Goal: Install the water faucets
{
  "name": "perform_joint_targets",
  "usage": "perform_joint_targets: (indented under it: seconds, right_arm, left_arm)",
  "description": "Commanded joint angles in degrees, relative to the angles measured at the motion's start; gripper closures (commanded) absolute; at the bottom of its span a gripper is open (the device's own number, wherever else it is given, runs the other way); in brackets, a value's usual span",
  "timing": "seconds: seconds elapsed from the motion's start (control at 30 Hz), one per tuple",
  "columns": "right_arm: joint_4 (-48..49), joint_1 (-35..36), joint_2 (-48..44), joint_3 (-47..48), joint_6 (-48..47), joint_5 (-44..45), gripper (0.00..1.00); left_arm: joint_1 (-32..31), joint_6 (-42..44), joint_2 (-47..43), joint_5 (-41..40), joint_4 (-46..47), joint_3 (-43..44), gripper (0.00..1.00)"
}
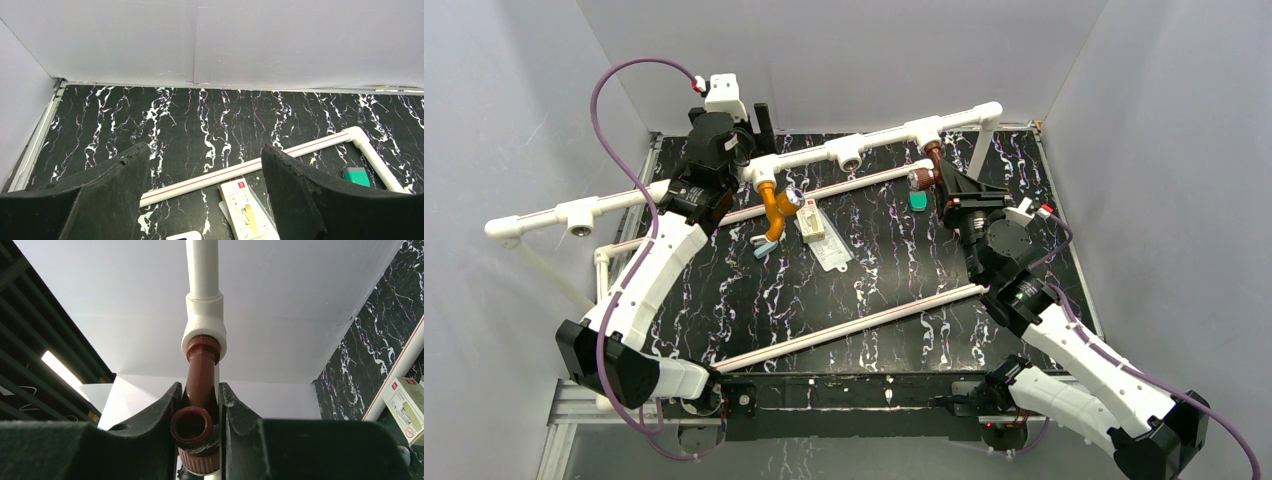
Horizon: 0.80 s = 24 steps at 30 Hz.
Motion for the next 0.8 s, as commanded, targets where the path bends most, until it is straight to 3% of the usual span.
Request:
perform_joint_targets:
  seconds: [0.0, 0.1, 0.3, 0.57, 0.77]
  right_arm:
    - [6.8, 1.9, -1.7, 2.4, 3.8, -5.8, 0.71]
    - [7.0, 1.9, -2.9, 0.9, 1.9, -5.9, 0.56]
    - [3.8, 1.9, -4.5, 0.4, -1.2, -7.1, 0.42]
    - [-5.9, 1.9, -7.1, 0.6, -3.5, -8.0, 0.32]
    - [-13.2, 1.9, -10.1, 2.5, -11.5, -10.9, 0.27]
  left_arm:
    - [-2.4, -0.2, 9.2, 3.3, -17.2, -7.0, 0.2]
    - [-2.5, -0.2, 9.4, 3.4, -17.2, -6.9, 0.2]
    - [-2.5, -0.2, 9.5, 3.2, -17.3, -6.9, 0.2]
    - [-2.5, -0.2, 9.4, 3.1, -17.3, -6.9, 0.2]
    - [-2.6, -0.2, 9.5, 3.2, -17.3, -6.9, 0.2]
